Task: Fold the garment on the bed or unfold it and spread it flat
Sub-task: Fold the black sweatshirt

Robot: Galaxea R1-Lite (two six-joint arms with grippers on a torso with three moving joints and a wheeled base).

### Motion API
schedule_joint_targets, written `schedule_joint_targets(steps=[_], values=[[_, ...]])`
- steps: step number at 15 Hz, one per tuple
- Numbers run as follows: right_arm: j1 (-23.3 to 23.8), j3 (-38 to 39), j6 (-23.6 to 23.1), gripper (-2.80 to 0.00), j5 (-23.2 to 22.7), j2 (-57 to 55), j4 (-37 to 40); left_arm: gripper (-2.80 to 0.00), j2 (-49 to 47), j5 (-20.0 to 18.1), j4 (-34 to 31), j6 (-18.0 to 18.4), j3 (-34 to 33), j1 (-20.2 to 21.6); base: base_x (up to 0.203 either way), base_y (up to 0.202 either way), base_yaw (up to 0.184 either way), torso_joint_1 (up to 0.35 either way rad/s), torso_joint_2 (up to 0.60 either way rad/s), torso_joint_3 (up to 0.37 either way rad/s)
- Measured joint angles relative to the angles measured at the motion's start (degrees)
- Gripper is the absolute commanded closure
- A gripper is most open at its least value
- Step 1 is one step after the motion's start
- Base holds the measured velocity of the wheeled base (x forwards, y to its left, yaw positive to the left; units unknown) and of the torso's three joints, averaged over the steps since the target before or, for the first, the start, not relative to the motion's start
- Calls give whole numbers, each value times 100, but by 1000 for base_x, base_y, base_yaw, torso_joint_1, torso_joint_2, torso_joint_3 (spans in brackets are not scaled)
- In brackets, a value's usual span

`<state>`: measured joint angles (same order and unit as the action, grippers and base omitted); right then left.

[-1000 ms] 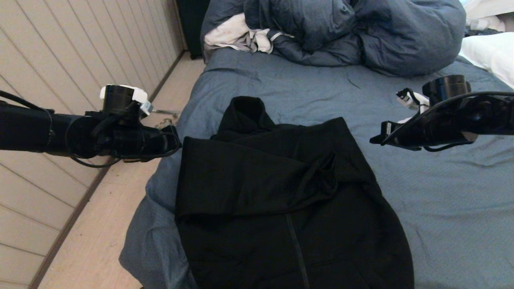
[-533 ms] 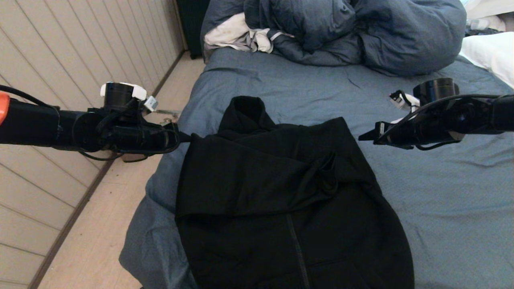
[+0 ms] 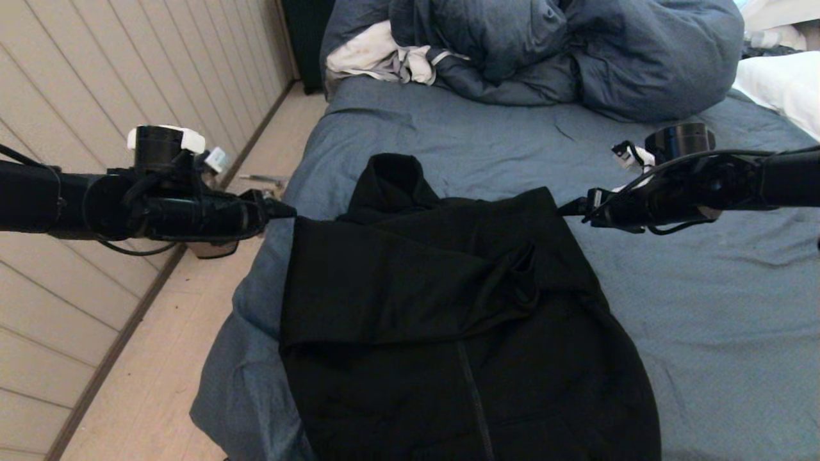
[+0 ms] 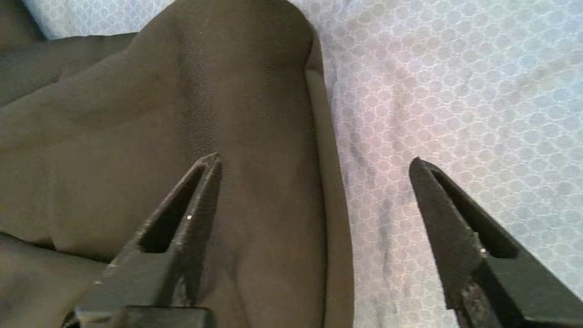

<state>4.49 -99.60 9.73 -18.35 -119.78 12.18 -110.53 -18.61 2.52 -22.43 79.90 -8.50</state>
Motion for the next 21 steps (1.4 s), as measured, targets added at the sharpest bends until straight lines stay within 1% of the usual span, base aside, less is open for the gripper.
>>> schedule_joint_targets(steps=[2, 4, 6, 9, 13, 15, 17, 18, 19, 21], values=[[-5, -34, 11, -280, -1, -30, 0, -280, 27, -98, 2, 0, 39, 154, 0, 0, 0, 0, 0, 0], [-6, -72, 59, -280, -6, -56, -6, -280, 34, -248, -20, -6, 52, 205, 0, 0, 0, 0, 0, 0], [-86, -185, 116, -280, 0, -114, -6, -280, 31, -400, -26, 16, 72, 71, 0, 0, 0, 0, 0, 0], [-193, -427, 180, -280, 11, -266, -2, -280, -171, -446, -24, 50, 251, -142, 0, 0, 0, 0, 0, 0], [-392, -878, 327, -280, 11, -366, -5, -280, -450, -448, -57, 46, 976, -198, 0, 0, 0, 0, 0, 0], [-642, -1131, 346, -280, 83, -461, -94, -280, -636, -431, -73, 45, 1542, -219, 0, 0, 0, 0, 0, 0], [-957, -1172, 347, -280, 368, -558, -412, -280, -1007, -396, -90, 55, 2314, -353, 0, 0, 0, 0, 0, 0], [-1083, -1170, 347, -280, 554, -596, -483, -280, -1224, -385, -97, 106, 2636, -468, 0, 0, 0, 0, 0, 0], [-1161, -1123, 347, -280, 657, -621, -509, -280, -1441, -373, -112, 306, 2851, -640, 0, 0, 0, 0, 0, 0], [-1251, -977, 347, -280, 680, -615, -638, -280, -1783, -214, -87, 899, 3034, -1026, 0, 0, 0, 0, 0, 0]])
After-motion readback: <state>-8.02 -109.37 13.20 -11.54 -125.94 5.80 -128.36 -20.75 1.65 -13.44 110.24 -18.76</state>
